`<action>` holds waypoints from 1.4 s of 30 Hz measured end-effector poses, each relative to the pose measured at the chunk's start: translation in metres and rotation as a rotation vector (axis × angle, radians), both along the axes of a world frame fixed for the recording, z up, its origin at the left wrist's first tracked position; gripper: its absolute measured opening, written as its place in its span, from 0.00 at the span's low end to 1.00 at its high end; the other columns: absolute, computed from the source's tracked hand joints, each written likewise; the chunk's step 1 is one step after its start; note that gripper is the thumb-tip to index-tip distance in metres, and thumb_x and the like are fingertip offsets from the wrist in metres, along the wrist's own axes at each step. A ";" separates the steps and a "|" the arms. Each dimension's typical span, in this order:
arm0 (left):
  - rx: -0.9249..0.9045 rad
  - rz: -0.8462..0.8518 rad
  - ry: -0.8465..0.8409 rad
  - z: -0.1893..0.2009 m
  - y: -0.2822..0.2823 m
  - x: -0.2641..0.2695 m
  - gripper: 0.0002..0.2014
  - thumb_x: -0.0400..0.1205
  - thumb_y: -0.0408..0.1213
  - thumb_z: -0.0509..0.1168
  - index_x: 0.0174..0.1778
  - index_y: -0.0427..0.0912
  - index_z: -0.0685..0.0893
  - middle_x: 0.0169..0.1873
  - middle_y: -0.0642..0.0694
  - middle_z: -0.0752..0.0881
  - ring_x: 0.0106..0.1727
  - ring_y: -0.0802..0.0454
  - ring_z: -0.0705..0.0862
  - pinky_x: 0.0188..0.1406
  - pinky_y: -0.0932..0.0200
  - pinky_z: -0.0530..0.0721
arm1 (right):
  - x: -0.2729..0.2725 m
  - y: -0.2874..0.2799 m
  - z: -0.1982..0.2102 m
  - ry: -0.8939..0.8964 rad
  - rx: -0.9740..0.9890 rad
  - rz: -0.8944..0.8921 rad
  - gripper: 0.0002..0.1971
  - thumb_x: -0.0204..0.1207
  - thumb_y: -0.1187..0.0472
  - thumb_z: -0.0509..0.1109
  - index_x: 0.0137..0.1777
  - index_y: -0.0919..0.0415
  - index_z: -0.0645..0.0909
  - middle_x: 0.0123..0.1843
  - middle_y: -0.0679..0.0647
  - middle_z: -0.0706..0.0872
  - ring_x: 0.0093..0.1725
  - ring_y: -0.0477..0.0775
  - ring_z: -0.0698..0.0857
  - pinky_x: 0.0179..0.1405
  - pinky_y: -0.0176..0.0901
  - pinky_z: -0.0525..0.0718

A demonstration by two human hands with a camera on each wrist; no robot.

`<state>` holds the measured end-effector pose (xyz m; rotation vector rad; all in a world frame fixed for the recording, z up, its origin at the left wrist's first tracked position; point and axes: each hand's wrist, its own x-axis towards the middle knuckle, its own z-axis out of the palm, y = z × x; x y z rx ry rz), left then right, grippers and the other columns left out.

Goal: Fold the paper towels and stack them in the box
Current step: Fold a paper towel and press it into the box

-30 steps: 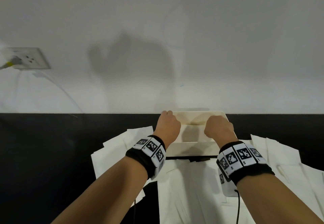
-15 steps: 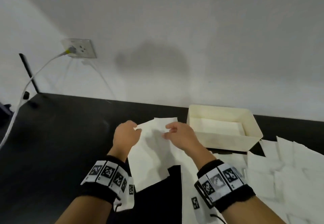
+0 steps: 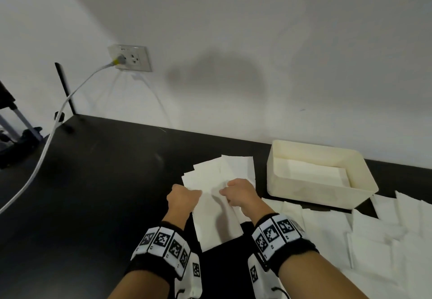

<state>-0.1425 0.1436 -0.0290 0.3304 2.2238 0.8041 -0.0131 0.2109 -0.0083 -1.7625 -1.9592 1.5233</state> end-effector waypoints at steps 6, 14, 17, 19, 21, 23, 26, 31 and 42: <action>-0.011 0.022 -0.079 0.005 0.004 0.007 0.29 0.72 0.45 0.75 0.64 0.34 0.76 0.55 0.40 0.84 0.54 0.45 0.83 0.44 0.54 0.81 | -0.005 -0.004 -0.004 0.005 -0.040 0.063 0.17 0.71 0.58 0.75 0.57 0.64 0.83 0.56 0.57 0.86 0.57 0.57 0.84 0.61 0.49 0.83; 0.386 0.050 -0.373 0.032 -0.004 0.009 0.13 0.77 0.33 0.71 0.57 0.36 0.82 0.47 0.41 0.87 0.47 0.44 0.85 0.42 0.50 0.84 | 0.014 0.001 0.025 0.256 -0.131 0.182 0.17 0.70 0.57 0.77 0.58 0.56 0.83 0.55 0.49 0.87 0.54 0.49 0.84 0.49 0.40 0.82; 0.632 0.094 -0.590 0.043 0.000 0.010 0.15 0.80 0.35 0.68 0.62 0.36 0.80 0.55 0.38 0.87 0.56 0.39 0.85 0.58 0.40 0.82 | 0.033 0.007 0.039 0.185 -0.104 0.262 0.11 0.68 0.56 0.79 0.49 0.56 0.86 0.52 0.50 0.89 0.50 0.48 0.86 0.48 0.38 0.83; 0.754 0.129 -0.676 0.046 0.003 0.014 0.15 0.81 0.34 0.66 0.64 0.38 0.80 0.58 0.39 0.86 0.60 0.39 0.84 0.66 0.38 0.78 | 0.050 0.010 0.044 0.116 -0.061 0.266 0.09 0.67 0.56 0.79 0.44 0.57 0.86 0.47 0.50 0.89 0.44 0.46 0.86 0.40 0.33 0.80; 0.807 0.118 -0.678 0.047 0.005 0.020 0.16 0.80 0.32 0.66 0.65 0.39 0.79 0.59 0.40 0.86 0.61 0.41 0.83 0.66 0.40 0.78 | 0.072 0.012 0.047 0.108 0.004 0.185 0.06 0.68 0.58 0.78 0.41 0.58 0.85 0.42 0.49 0.87 0.40 0.45 0.84 0.36 0.32 0.79; 0.810 0.082 -0.632 0.047 0.001 0.023 0.17 0.78 0.27 0.67 0.63 0.40 0.80 0.57 0.41 0.86 0.59 0.42 0.84 0.64 0.44 0.80 | 0.095 0.013 0.048 0.156 0.078 0.055 0.05 0.69 0.59 0.77 0.41 0.59 0.85 0.41 0.50 0.87 0.40 0.47 0.84 0.37 0.35 0.80; 0.706 -0.107 -0.449 0.042 -0.009 0.025 0.13 0.76 0.26 0.69 0.56 0.40 0.83 0.51 0.42 0.88 0.54 0.45 0.86 0.54 0.51 0.84 | 0.125 0.012 0.046 0.274 0.182 -0.170 0.04 0.68 0.61 0.77 0.37 0.54 0.84 0.40 0.50 0.86 0.40 0.50 0.83 0.41 0.41 0.82; 0.469 -0.413 -0.215 0.030 -0.009 0.036 0.12 0.72 0.25 0.74 0.46 0.45 0.85 0.48 0.45 0.89 0.51 0.49 0.87 0.55 0.52 0.86 | 0.153 0.006 0.031 0.391 0.192 -0.322 0.08 0.69 0.66 0.77 0.39 0.52 0.83 0.43 0.52 0.86 0.46 0.55 0.82 0.44 0.43 0.80; 0.555 -0.393 -0.105 0.051 0.013 0.084 0.15 0.78 0.34 0.70 0.61 0.42 0.80 0.52 0.48 0.85 0.55 0.49 0.84 0.50 0.58 0.81 | 0.177 0.009 0.043 0.362 0.248 -0.371 0.13 0.76 0.70 0.70 0.57 0.57 0.80 0.51 0.54 0.86 0.49 0.53 0.84 0.46 0.37 0.82</action>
